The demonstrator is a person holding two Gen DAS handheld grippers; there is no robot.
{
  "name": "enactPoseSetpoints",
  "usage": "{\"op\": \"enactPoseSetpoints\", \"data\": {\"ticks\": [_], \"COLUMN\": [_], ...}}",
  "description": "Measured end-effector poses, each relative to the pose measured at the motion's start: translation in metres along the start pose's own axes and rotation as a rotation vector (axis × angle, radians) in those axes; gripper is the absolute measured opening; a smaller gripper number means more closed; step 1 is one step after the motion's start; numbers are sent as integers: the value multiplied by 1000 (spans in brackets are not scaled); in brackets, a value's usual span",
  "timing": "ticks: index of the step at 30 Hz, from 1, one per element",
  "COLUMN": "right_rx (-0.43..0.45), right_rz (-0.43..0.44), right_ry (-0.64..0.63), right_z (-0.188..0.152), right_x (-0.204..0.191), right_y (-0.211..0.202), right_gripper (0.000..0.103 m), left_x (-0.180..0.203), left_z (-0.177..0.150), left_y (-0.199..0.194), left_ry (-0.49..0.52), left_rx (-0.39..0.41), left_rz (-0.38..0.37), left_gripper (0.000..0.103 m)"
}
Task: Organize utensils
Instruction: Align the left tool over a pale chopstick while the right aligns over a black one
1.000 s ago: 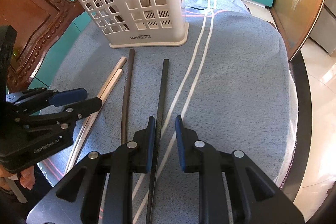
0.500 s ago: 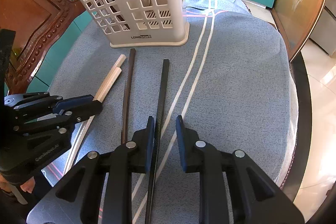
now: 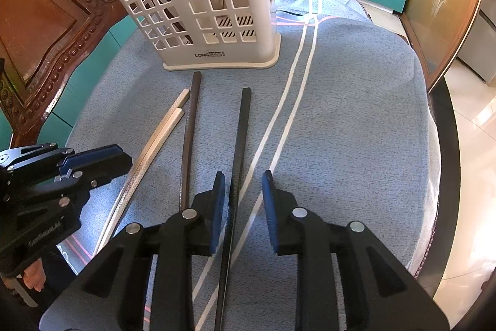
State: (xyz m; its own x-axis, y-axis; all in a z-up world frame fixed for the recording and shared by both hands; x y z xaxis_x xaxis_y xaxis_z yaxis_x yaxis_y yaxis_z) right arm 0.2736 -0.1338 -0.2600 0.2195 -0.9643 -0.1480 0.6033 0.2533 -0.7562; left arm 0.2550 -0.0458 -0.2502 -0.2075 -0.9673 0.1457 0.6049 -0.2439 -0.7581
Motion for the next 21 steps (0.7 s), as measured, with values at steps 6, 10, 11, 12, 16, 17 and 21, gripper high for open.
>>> {"op": "enactPoseSetpoints", "data": {"ticks": [6,10,11,12,16,17,21], "right_rx": [0,1,1,1,2,2,2], "right_rz": [1,1,1,1,1,1,1], "right_ry": [-11,-12,-12,-12,-16,-15,-16], "right_z": [0,0,0,0,-1,-1,0], "right_x": [-3,-4,-3,-3,-2,-2,-3], "right_y": [0,1,1,1,0,0,0], "right_gripper": [30,31,31,31,31,31,32], "left_x": [-19,-17,-17,-16,-13,-11,-9], "left_z": [-8,-9,-8,-9,-9,-8,-11], "left_y": [3,3,4,5,9,11,17], "left_ry": [6,18,21,24,35,37,67], "left_rx": [-31,-32,-33,-35,-40,-43,-44], "left_rz": [40,36,35,34,35,35,50], "left_gripper": [27,29,29,29,34,34,34]}}
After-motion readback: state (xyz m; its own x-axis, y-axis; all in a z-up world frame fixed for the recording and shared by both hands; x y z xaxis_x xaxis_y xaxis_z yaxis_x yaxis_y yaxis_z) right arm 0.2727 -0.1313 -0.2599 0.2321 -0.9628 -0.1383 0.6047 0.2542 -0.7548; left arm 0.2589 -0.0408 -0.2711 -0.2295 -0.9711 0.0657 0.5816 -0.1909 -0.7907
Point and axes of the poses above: each gripper's, at about its wrist camera, not at the fingertips, and y roughly the way its jaws point, x to its right, z to its top, the point moved 9 cm from there along y, roughly the way its jaws point, and after that the axes turned 12 degrees about x, right-handed, at the moved point
